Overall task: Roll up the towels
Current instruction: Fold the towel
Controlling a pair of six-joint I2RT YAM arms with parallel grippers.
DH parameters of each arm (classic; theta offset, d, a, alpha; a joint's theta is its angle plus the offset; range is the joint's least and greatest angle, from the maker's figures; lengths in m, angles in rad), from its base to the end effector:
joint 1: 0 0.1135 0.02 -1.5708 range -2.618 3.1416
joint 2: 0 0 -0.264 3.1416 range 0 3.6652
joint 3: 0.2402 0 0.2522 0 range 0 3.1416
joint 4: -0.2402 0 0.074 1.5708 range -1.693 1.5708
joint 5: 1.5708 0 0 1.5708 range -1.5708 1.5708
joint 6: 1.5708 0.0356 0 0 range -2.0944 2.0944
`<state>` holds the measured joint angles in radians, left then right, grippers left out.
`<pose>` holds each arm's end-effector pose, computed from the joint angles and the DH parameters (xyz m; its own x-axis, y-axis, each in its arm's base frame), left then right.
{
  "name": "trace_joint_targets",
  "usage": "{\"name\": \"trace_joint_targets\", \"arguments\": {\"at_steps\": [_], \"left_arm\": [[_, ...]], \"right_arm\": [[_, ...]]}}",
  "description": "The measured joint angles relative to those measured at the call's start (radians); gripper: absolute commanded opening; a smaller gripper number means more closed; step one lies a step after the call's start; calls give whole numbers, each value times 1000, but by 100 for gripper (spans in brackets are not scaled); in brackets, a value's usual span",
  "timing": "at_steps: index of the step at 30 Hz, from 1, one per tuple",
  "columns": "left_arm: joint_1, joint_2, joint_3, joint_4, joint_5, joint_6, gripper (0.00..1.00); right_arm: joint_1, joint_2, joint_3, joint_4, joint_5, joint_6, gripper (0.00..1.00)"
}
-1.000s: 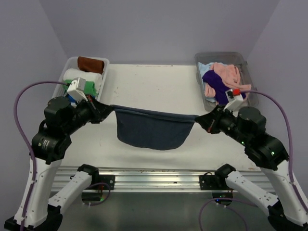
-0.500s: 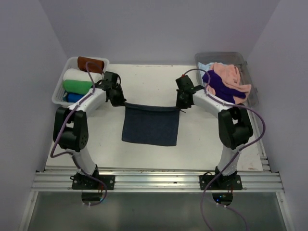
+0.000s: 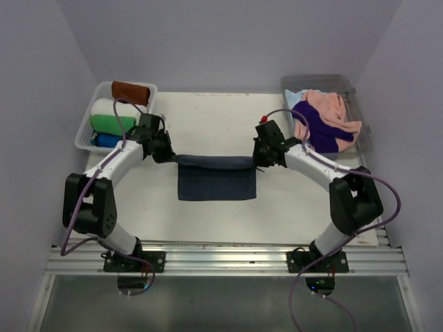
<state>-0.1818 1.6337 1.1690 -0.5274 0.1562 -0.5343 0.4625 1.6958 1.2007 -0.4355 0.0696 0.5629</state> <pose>0.3355 -0.0673 0.2294 -0.8422 -0.3566 -0.4044 -0.1936 0.9000 -0.3906 0.3254 0.1595 0.2240 -0.8247 0.1837 -0.5350 0.0380 0.9617 0.2716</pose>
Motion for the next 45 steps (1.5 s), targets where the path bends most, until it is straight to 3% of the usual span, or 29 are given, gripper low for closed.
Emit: {"name": "trace_joint_targets", "arguments": {"at_steps": [6,14,25,34,41,42,45], "left_arm": [[0,-191,-224,-10,37,0,0],[-28,-289,-367,-13,64,-4,0],[-35,-364,-404,-9,84,-7,0],[-36,-381,-571,81,104,-79,0],[-37,-381,-592,133,105,-113,0],[-37,-381,-592,136,104,-117,0],[-37,-381,-592,137,95,-123,14]], "right_arm": [[129,-156,-193,8,1,40,0],[120,-196,-286,7,22,43,0],[120,-211,-293,6,52,39,0],[120,-205,-321,47,63,40,0],[120,-177,-348,74,67,40,0],[120,-177,-351,76,65,40,7],[120,-177,-354,84,50,38,23]]}}
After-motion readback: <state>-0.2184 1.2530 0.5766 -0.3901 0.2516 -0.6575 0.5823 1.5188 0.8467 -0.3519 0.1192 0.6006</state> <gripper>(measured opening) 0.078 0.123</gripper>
